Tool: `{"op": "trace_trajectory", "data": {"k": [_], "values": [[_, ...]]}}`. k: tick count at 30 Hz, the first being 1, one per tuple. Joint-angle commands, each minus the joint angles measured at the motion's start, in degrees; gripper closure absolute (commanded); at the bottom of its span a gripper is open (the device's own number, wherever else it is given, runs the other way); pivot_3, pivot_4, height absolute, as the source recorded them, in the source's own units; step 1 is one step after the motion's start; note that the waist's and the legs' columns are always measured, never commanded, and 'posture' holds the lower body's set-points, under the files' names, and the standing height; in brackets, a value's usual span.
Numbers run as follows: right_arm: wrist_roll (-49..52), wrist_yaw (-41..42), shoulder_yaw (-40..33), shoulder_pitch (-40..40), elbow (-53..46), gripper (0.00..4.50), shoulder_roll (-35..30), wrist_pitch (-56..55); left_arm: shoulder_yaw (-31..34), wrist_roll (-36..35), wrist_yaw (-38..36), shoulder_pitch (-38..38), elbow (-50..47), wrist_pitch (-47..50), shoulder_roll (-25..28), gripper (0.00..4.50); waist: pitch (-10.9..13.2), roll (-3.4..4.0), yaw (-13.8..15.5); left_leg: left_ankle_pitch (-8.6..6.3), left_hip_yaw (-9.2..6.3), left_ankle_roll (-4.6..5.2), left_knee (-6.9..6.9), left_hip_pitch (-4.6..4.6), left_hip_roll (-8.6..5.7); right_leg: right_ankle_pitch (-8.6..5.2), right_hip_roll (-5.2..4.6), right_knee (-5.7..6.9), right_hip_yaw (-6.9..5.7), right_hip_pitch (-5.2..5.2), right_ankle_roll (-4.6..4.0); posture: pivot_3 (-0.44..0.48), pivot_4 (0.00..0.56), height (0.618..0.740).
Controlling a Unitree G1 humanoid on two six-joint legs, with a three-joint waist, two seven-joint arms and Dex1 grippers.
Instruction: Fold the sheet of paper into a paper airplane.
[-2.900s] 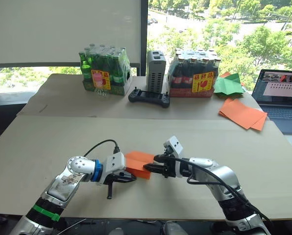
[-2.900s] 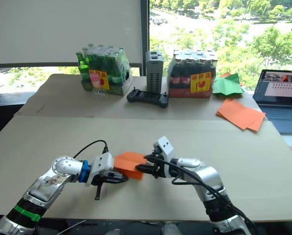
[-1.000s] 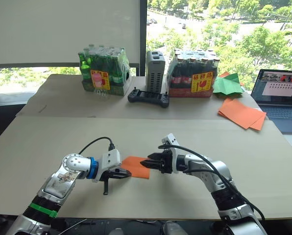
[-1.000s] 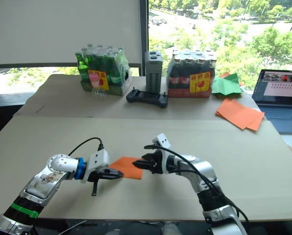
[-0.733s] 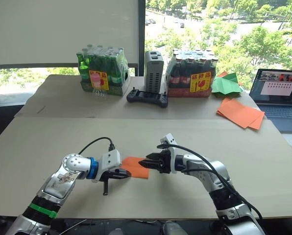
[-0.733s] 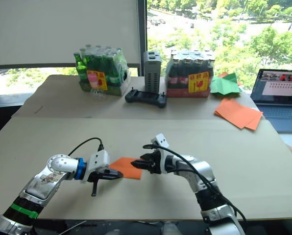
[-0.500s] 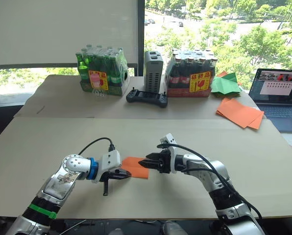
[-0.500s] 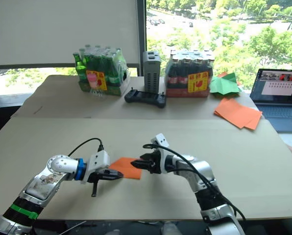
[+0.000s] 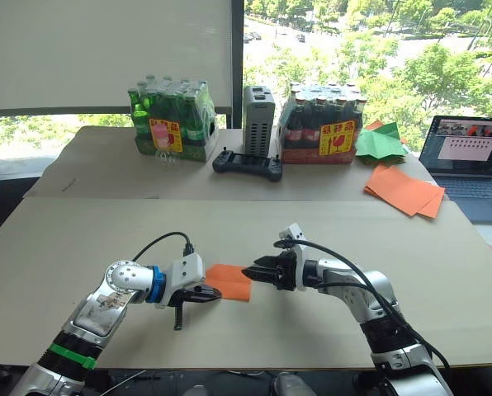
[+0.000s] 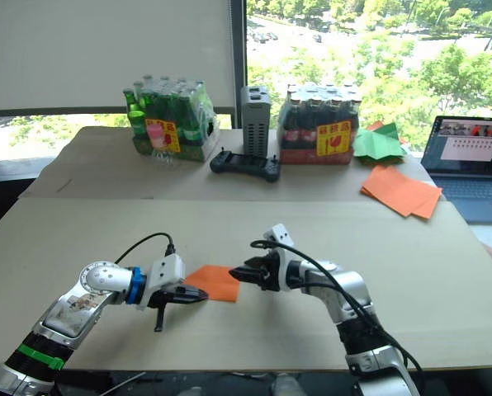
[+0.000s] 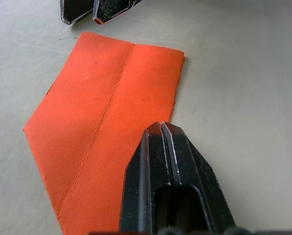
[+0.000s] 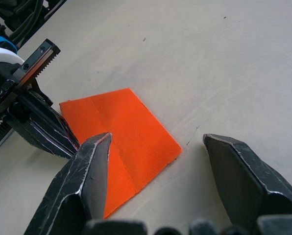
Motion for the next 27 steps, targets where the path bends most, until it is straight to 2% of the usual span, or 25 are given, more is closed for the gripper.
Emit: {"op": "trace_trajectory", "data": {"k": [1,8,16,22,27], "values": [[0.5,1.2,1.9,1.2,-2.1,1.18,-0.7,1.3,-1.1,0.9,0.0,0.5,-0.2,-0.3,0.3,4.5,0.0,0.0,0.0,0.0,0.0,0.0,0.0,0.0,0.0,0.0,0.0,0.0,0.0,0.0,0.0,0.0,0.15,0.733],[2.8,1.4,2.8,2.1,-6.1,1.18,-0.2,4.4,-1.2,1.0,-0.1,0.4,0.0,-0.6,0.4,4.5,0.0,0.0,-0.1,0.0,0.0,0.0,0.0,0.01,0.0,0.0,0.0,-0.01,0.0,0.02,0.0,0.0,0.15,0.733],[0.4,0.5,3.6,2.2,-6.2,1.18,0.0,2.5,-0.4,0.3,0.1,0.0,-1.1,-0.2,0.6,4.5,0.0,0.0,0.0,0.0,0.0,0.0,0.0,0.01,0.0,0.0,0.0,-0.01,0.0,0.02,0.0,0.0,0.15,0.733],[-9.4,-1.6,10.9,4.3,-6.9,1.18,-2.9,-8.8,3.0,-3.0,0.7,-2.7,-2.0,3.6,0.4,4.5,0.0,0.0,-0.2,0.0,0.0,0.0,0.0,0.02,0.0,-0.01,0.01,0.0,0.0,0.02,0.02,0.0,0.15,0.733],[-13.5,-3.3,13.3,6.0,-7.3,1.18,-2.8,-13.5,4.6,-6.0,0.8,-3.5,-3.8,7.2,0.2,4.5,0.0,0.0,-0.5,0.0,0.01,0.0,0.0,0.07,0.01,0.0,0.01,0.0,0.0,0.05,0.02,0.0,0.15,0.733]]}}
